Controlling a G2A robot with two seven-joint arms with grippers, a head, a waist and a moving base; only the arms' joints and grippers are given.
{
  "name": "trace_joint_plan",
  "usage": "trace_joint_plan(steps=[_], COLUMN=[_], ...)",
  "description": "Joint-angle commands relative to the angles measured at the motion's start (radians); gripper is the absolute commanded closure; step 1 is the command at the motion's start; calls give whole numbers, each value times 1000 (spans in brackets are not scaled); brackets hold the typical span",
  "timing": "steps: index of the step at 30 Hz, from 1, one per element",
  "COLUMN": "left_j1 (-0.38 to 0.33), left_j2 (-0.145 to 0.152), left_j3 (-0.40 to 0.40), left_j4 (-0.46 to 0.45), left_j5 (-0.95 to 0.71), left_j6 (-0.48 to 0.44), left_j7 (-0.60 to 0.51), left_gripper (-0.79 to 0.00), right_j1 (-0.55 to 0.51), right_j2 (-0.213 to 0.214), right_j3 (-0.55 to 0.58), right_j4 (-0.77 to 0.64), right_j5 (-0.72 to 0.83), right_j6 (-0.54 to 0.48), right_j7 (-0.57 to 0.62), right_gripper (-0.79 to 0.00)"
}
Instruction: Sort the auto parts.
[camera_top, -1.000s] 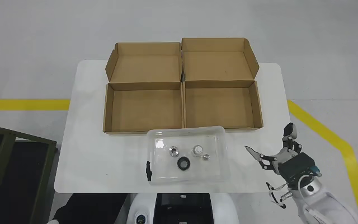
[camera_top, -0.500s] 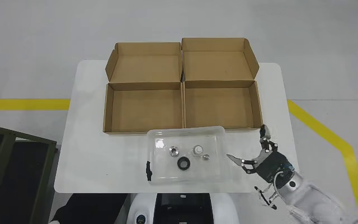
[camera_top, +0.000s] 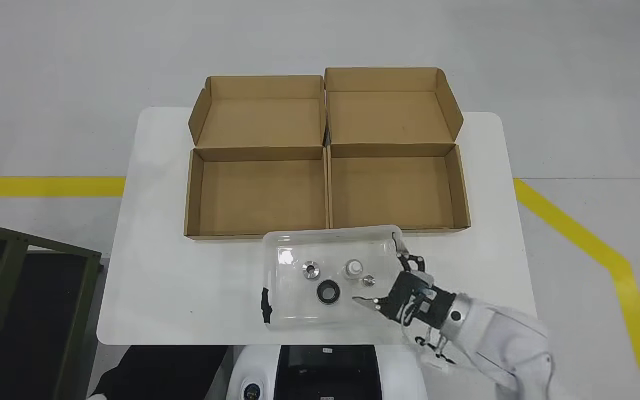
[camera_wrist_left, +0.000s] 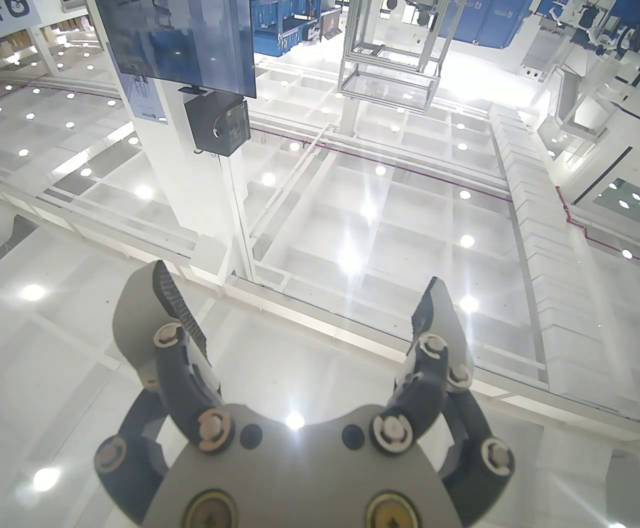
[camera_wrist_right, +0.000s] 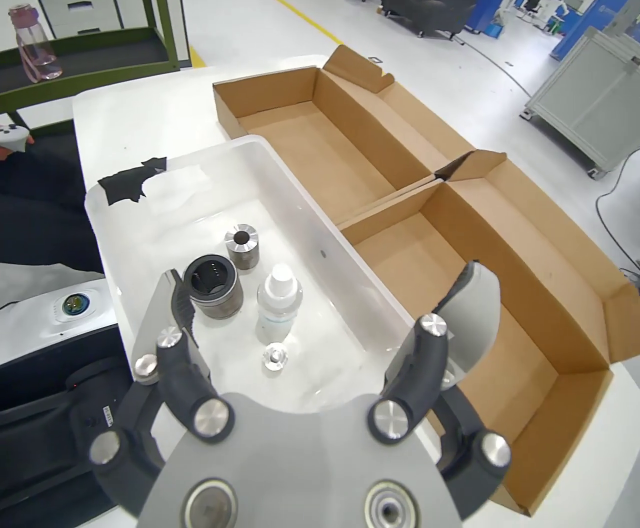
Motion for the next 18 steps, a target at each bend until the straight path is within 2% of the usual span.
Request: trace_joint_plan(steps=[1,16,18], left_j1=[0,0,0], left_j2=[0,0,0], left_j3=[0,0,0], left_j4=[0,0,0], left_j5=[0,0,0], left_j6=[0,0,0], left_j7=[0,0,0], left_gripper=[-785,-785,-785], right_j1=[24,123,135], right_j2=[1,8,9], right_j3=[-27,-118,-124], right_j4=[20,123,141], right_j5=[-7,7,13], right_j6=[-17,-29,-27], right_j7=[17,114,123], right_gripper=[-785,-785,-727])
